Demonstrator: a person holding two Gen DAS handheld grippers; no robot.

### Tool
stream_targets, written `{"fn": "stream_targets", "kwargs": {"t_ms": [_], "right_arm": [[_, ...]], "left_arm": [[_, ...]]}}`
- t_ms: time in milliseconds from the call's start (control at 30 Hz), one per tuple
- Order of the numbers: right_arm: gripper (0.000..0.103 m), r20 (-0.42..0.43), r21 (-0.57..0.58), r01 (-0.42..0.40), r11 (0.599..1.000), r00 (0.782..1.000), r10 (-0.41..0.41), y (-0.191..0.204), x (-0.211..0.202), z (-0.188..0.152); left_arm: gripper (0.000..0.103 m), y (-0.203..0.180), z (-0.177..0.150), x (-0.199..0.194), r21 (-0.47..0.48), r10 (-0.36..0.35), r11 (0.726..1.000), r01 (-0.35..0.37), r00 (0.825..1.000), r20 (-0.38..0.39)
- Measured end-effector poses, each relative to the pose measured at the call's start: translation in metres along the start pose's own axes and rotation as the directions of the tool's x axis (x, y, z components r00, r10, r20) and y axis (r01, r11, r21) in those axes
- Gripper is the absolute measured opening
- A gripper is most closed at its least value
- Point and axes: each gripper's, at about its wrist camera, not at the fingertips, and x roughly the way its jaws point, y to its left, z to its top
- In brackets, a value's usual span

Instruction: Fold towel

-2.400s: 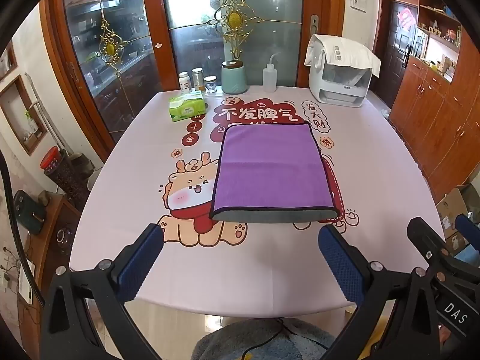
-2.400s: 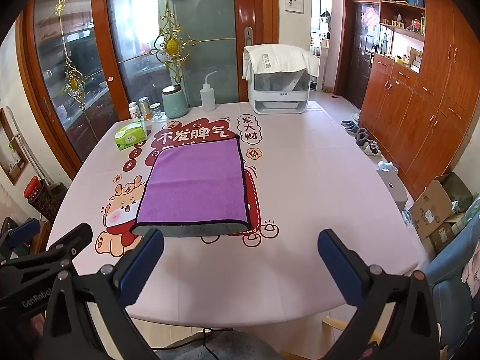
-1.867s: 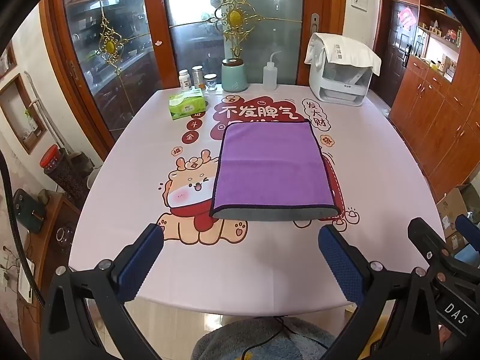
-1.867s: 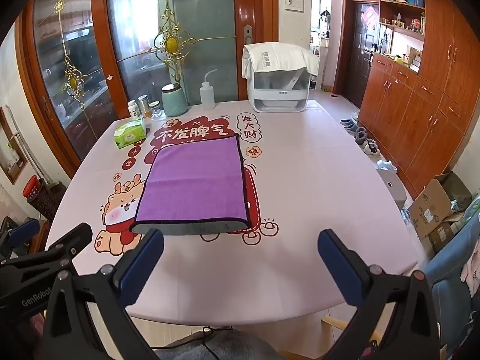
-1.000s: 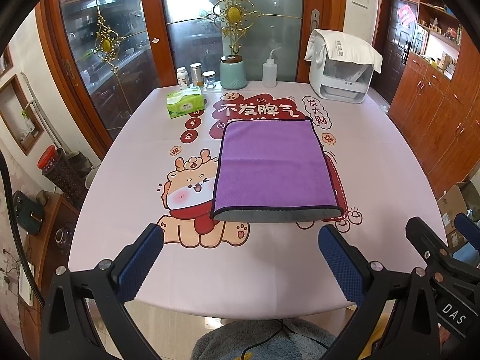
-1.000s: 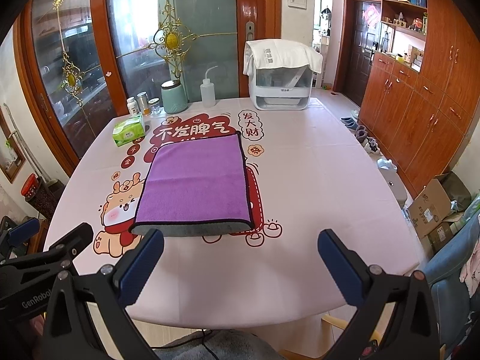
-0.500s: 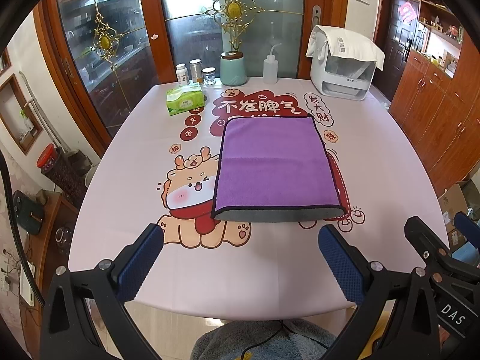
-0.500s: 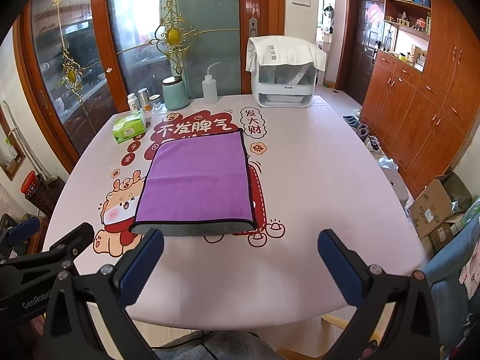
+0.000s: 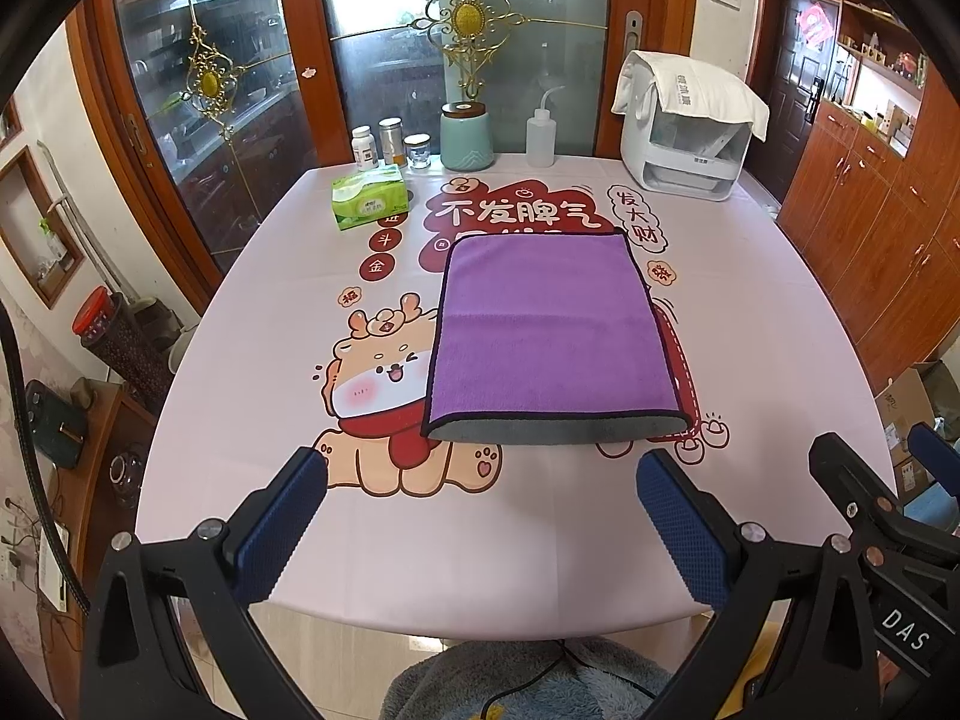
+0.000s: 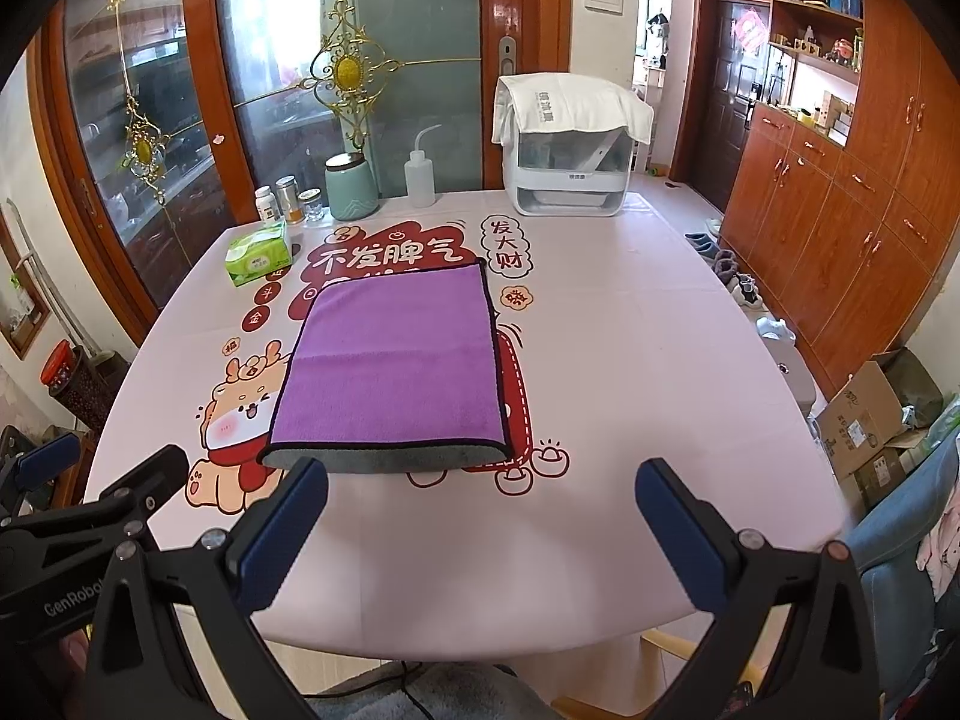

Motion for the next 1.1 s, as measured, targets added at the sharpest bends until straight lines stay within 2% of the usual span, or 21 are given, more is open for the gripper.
{"fn": "stream_targets", "kwargs": {"t_ms": [1100], "right_arm": [[0.103,-0.003,-0.011,0.0,1.0,1.0,0.0,0.0029,0.0015,0.0021]], "left_arm": [[0.103,0.0032,0.0037,0.002,-0.003,-0.004,1.0,0.004,1.0,-0.008]]}}
